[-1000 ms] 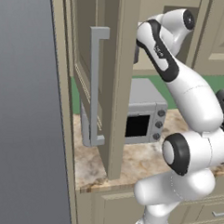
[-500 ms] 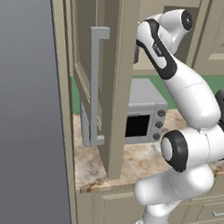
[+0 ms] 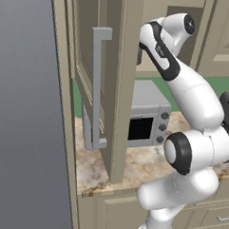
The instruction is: Open the cabinet, pick the kettle from the cabinet, and place it in the sink.
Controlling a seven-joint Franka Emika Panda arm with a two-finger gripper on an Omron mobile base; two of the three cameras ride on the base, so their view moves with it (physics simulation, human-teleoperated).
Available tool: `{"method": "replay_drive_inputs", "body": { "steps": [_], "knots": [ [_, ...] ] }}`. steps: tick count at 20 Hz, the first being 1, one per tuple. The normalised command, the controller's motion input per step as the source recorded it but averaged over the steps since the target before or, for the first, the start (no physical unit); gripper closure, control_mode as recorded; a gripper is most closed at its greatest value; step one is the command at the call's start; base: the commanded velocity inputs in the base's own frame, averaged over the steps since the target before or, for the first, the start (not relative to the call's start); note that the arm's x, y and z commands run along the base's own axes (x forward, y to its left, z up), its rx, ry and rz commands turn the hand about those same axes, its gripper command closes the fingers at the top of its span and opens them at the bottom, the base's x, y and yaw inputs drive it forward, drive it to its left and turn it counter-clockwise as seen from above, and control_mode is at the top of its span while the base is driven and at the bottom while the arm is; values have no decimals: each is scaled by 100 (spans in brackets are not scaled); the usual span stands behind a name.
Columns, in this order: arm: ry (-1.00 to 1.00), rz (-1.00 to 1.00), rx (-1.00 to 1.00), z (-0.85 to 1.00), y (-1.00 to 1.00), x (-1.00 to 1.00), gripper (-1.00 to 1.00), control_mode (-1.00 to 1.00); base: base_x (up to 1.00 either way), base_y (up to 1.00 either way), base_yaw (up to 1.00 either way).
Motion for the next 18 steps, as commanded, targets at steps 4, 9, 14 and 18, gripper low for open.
{"method": "replay_drive_inputs", "body": {
  "steps": [4, 9, 14, 18],
  "knots": [
    [-1, 0, 0, -10, 3, 10, -100, -100, 0, 0, 0],
    [-7, 1, 0, -2, 4, 18, -100, -100, 0, 0, 0],
    [-6, 0, 0, 0, 2, 16, -100, -100, 0, 0, 0],
    [0, 0, 0, -5, 0, 4, -100, -100, 0, 0, 0]
  ]
}}
